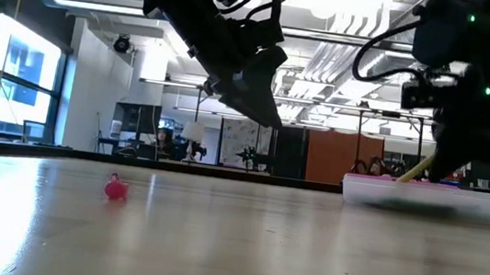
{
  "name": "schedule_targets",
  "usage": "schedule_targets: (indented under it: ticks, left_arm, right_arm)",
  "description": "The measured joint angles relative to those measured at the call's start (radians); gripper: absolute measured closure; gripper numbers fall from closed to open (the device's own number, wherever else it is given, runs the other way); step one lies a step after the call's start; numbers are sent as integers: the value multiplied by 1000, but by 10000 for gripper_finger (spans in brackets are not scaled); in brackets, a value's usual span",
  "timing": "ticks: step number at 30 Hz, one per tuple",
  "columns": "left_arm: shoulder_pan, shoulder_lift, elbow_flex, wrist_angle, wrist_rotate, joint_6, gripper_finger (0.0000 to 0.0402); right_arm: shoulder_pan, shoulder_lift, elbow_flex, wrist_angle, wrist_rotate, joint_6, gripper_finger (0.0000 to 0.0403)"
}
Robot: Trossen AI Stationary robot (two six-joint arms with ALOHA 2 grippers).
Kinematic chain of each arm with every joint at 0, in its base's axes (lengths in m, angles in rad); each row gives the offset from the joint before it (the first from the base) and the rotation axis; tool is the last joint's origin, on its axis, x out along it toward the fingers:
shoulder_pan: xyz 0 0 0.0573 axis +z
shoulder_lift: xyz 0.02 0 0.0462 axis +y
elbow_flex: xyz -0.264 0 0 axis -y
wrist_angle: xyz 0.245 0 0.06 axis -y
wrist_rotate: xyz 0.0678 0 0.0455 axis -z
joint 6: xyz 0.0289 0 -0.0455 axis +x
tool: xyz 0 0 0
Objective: Pick & place school supplies into a supply box
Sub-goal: Put the yellow pen into the pink supply box, then put the pink pen into the pink supply box
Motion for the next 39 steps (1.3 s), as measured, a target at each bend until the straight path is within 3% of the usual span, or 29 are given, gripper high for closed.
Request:
schedule_targets:
  ticks: [4,13,18,25,30,35,39]
  left_arm:
    - [0,0,0,0,0,0,227]
    - [0,0,0,0,3,-4,227]
    - [0,0,0,0,3,-4,227]
    - [0,0,-1,0,4,-4,227]
    - [0,-28,-1,-24,45,0,227]
    - [0,-82,47,-207,60,0,227]
    - [0,-131,102,-406,112,-1,227]
  right_arm:
    - [-22,0,-45,94,20,-76,397]
    - [-79,0,-57,-31,7,-86,384]
    - [-94,0,-57,-32,-74,-95,346]
    - [-94,0,-50,-18,-44,-131,288]
    - [-89,0,32,12,-10,-200,273]
    - [-89,0,148,7,63,-280,274]
    - [-92,0,208,152,60,-331,274]
